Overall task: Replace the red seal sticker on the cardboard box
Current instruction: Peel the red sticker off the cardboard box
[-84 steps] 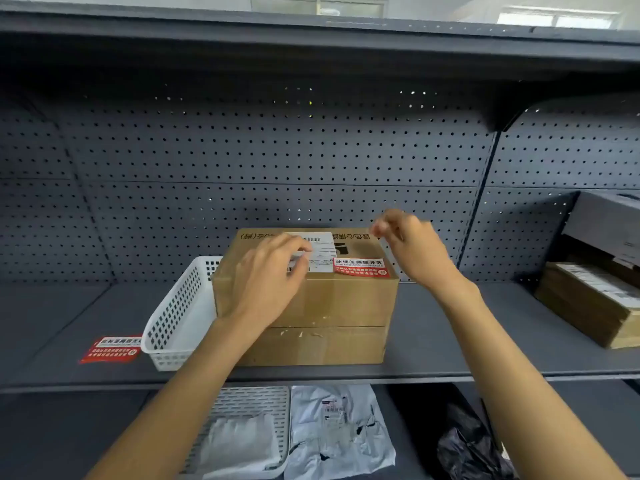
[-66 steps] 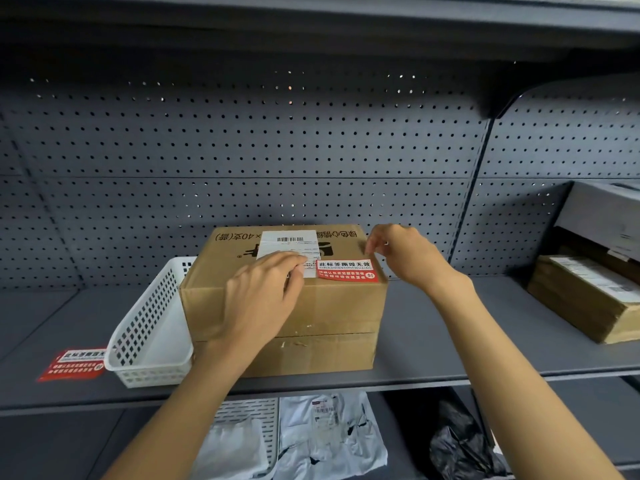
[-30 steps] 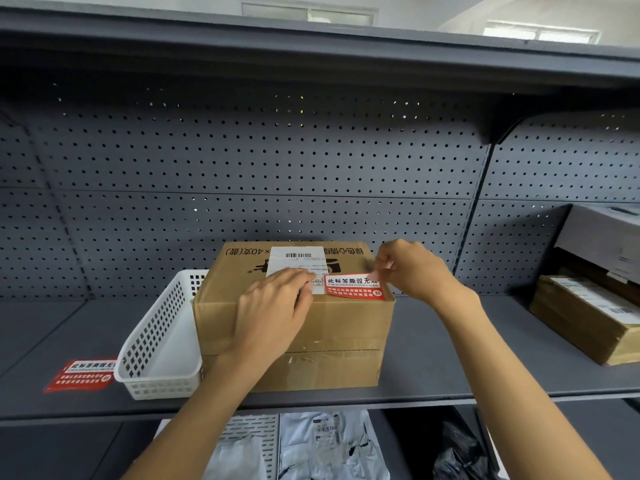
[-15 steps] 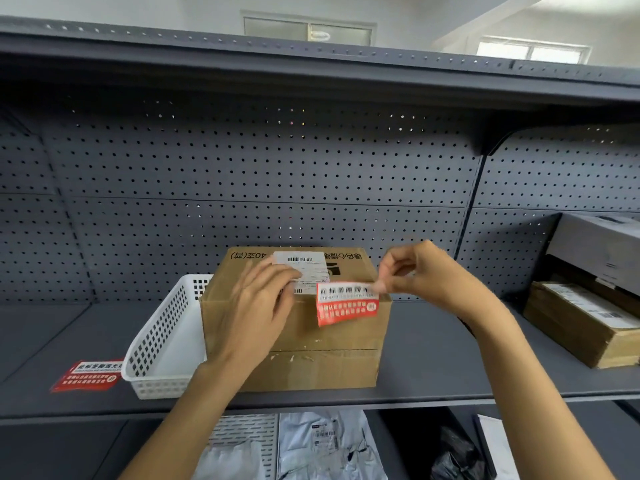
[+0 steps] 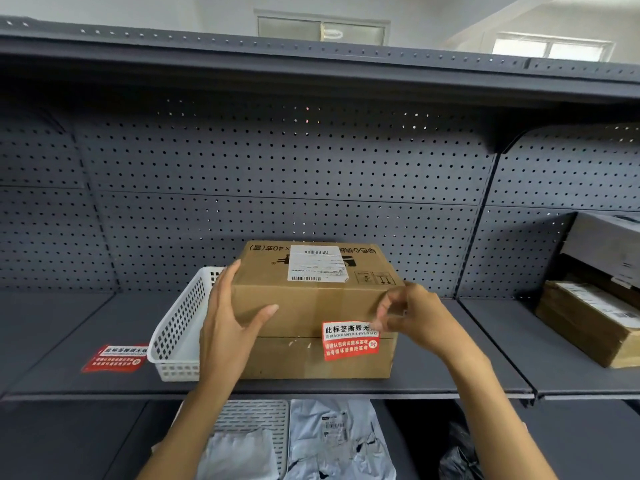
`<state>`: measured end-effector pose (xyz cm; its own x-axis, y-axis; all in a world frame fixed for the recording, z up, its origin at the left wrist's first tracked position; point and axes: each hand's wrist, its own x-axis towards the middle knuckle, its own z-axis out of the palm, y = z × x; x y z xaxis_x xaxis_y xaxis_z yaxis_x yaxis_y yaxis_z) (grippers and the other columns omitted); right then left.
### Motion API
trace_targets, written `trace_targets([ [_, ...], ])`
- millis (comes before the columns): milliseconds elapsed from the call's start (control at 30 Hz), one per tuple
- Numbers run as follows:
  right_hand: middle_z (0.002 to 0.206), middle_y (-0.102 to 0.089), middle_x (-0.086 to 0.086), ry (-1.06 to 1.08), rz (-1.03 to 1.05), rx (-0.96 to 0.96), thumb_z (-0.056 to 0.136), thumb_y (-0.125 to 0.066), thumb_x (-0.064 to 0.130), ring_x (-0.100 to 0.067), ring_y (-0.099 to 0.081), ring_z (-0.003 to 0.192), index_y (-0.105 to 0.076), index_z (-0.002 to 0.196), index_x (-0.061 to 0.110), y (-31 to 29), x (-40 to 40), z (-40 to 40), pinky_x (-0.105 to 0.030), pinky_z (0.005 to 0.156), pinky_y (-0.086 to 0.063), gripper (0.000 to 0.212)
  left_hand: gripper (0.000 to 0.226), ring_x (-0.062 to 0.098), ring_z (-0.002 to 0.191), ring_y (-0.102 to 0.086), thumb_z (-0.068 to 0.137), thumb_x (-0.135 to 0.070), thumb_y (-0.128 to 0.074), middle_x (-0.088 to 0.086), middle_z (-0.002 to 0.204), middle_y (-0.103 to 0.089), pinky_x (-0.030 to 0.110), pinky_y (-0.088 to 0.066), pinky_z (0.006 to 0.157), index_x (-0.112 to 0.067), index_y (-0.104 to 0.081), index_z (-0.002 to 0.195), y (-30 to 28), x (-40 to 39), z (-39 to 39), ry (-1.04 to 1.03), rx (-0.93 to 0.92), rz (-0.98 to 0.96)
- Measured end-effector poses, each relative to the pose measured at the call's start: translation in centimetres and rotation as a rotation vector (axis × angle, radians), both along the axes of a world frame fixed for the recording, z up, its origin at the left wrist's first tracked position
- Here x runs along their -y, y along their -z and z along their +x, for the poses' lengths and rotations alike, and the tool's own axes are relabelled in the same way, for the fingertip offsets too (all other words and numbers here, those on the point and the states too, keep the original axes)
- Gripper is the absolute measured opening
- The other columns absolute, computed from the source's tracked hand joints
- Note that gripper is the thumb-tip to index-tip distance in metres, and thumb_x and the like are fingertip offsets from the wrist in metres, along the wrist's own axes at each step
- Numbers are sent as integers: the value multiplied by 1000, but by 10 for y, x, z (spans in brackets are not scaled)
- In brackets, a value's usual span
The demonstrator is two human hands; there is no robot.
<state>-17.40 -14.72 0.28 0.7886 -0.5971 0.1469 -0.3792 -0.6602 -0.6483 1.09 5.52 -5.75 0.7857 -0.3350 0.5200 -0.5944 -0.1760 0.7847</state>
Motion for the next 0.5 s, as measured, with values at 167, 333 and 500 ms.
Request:
trace_targets([
  [167, 87, -74, 3, -4, -11, -17, 74, -85, 27, -13, -65, 88, -72, 67, 22, -29, -1, 1, -31, 83, -52, 16, 62, 25, 97, -64, 86, -53, -62, -8, 163, -17, 30, -43, 67, -35, -42, 142, -43, 1, -13, -152, 235, 198],
  [333, 89, -79, -2, -63, 74, 16, 77, -84, 27, -18, -68, 95, -73, 73, 18, -66, 2, -11, -23, 83, -45, 15, 50, 37, 122, -52, 95, -52, -48, 0, 164, -13, 50, -53, 72, -33, -47, 141, -70, -6, -18, -251, 415, 390],
  [500, 96, -76, 4, -102, 68, -54, 77, -83, 31, -13, -62, 110, -72, 71, 22, -84, 14, -8, -38, 108, -38, 15, 48, 36, 135, -39, 98, -52, -38, -1, 157, -32, 54, -53, 75, -37, -42, 144, -74, 1, -13, -276, 378, 502],
])
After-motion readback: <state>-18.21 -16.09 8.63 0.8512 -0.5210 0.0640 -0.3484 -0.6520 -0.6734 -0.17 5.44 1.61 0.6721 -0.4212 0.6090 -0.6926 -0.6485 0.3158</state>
